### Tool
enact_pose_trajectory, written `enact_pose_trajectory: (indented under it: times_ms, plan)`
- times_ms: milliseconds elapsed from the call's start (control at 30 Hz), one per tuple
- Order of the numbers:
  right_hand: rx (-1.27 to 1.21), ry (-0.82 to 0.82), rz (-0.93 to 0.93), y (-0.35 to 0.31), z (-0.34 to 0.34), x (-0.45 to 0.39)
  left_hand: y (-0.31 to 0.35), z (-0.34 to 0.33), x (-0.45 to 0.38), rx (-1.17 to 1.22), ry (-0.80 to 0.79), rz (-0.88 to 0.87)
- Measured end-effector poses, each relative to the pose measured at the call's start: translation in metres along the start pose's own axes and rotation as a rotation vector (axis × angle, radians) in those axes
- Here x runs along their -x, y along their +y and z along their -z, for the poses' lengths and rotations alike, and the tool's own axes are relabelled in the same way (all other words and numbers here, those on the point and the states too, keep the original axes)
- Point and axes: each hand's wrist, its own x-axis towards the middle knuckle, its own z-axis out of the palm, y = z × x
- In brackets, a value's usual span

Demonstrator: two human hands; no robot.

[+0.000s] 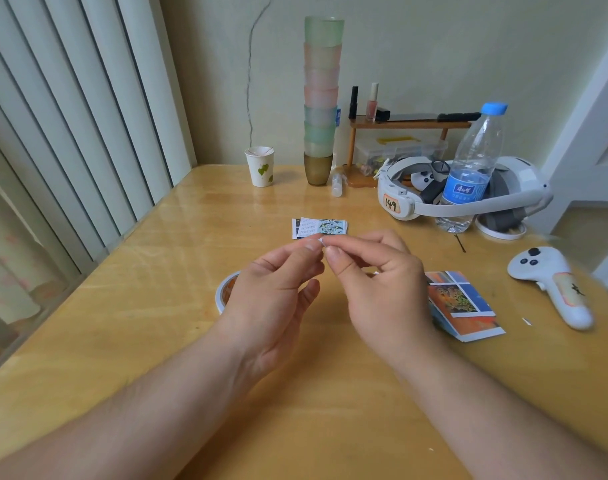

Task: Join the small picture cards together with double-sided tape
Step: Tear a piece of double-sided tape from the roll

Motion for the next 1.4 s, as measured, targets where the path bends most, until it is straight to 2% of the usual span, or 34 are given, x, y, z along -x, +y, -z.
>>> enact_pose_trajectory:
  times_ms: [67,133,267,333,500,667,867,933,1033,1067,1167,1400]
  plan:
    - [0.257,0.006,0.291,0.005,0.004,-0.002,0.0,0.0,0.0,-0.001,0.028,-0.026]
    - [0.393,0.0,0.392,0.009,0.006,-0.004,0.0,-0.001,0.0,-0.008,0.074,-0.054]
    - [0.374,-0.017,0.09,0.013,0.011,-0.014,0.003,0.0,-0.001,0.0,0.118,-0.072]
    - [0.335,-0.044,0.042,0.013,0.017,-0.016,0.004,0.001,0.0,0.011,0.096,-0.042]
    - [-0.044,-0.209,-0.134,0.004,0.013,-0.01,0.001,0.0,0.001,0.047,0.006,0.053]
    - [-0.295,-0.151,-0.285,-0.003,0.011,-0.012,0.003,0.002,0.002,0.074,-0.067,0.091]
    - [-0.294,-0.137,-0.276,-0.001,0.014,-0.012,0.006,0.003,0.004,0.151,-0.159,0.157]
    - [-0.154,-0.076,-0.153,-0.001,0.017,-0.012,0.007,0.006,0.003,0.191,-0.227,0.178]
    - [0.147,-0.059,0.157,-0.001,0.022,-0.011,0.007,0.009,0.002,0.19,-0.346,0.175]
    - [0.16,-0.068,0.179,0.0,0.021,-0.01,0.006,0.01,0.002,0.185,-0.367,0.171]
    - [0.026,-0.108,0.021,-0.002,0.018,-0.009,0.005,0.011,0.001,0.201,-0.413,0.171]
    - [-0.11,-0.204,-0.021,0.0,0.022,-0.013,0.006,0.015,-0.002,0.236,-0.438,0.208]
